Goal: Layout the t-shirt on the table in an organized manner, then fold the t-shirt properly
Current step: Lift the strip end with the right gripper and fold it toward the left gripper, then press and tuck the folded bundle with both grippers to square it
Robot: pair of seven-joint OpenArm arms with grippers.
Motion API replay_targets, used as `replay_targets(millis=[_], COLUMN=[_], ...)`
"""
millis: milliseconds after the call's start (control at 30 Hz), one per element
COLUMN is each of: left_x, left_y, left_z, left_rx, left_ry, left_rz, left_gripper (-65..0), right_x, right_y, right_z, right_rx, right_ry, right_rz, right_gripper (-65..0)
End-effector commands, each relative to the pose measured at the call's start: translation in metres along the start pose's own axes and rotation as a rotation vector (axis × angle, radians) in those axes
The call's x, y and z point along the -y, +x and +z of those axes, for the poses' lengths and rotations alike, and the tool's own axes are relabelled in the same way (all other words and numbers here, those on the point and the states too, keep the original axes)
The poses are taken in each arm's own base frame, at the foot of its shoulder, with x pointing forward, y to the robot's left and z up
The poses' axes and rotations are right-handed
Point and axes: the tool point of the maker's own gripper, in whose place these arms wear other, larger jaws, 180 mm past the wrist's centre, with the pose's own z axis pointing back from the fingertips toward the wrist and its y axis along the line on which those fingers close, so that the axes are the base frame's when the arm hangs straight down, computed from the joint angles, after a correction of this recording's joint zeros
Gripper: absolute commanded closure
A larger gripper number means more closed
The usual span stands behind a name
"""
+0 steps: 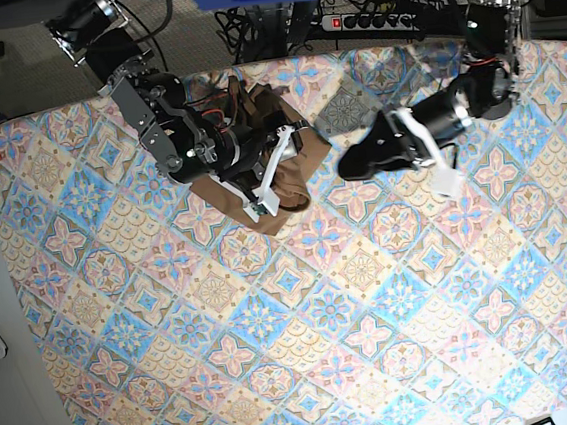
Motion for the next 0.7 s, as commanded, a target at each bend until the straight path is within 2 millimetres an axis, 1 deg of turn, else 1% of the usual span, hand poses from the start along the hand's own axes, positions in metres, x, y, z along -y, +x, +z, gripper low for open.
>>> replay_targets(millis=[0,100,167,267,333,400,433,467,567,600,667], left_x=[0.004,-0.005,-0.008,-0.009,-0.008,-0.007,-0.007,-0.007,-0.007,-0.007,-0.007], left_y=[0.014,0.025,0.029,0.030,0.030,0.030,0.030,0.030,0.030,0.030,0.030], left_z=[0.008,0.023,0.029,0.030,0.028,0.026,0.026,0.026,0.025,0.025,0.025], left_rx=[0.047,0.095,0.111,0.114,0.121,0.139,0.144,0.147,0.146,0.146,0.145], left_ry=[-0.006,0.042,0.060,0.065,0.060,0.054,0.051,0.051,0.051,0.051,0.049], left_rz=[-0.021,-0.030,-0.035,-0.033,-0.028,-0.018,-0.014,-0.013,-0.011,-0.011,-0.012], left_gripper=[-6.3,-6.3,-6.3,-6.3,-6.3,-6.3,-6.3,-6.3,-6.3,-6.3,-6.3], right_x=[-0.012,-0.025,-0.028,-0.039,-0.044,-0.042,-0.042,-0.043,-0.053,-0.056,-0.060], right_y=[0.016,0.025,0.032,0.038,0.049,0.059,0.061,0.061,0.050,0.047,0.043], right_z=[0.010,0.015,0.018,0.018,0.022,0.024,0.024,0.023,0.016,0.015,0.013], right_rx=[0.057,0.094,0.109,0.117,0.137,0.155,0.160,0.158,0.127,0.120,0.108], right_ry=[0.032,0.059,0.062,0.072,0.072,0.047,0.035,0.029,0.037,0.040,0.048], right_rz=[0.027,0.041,0.050,0.097,0.131,0.158,0.172,0.185,0.231,0.241,0.254], right_gripper=[-32.5,-32.5,-32.5,-32.5,-32.5,-32.5,-32.5,-32.7,-33.2,-34.2,-39.0])
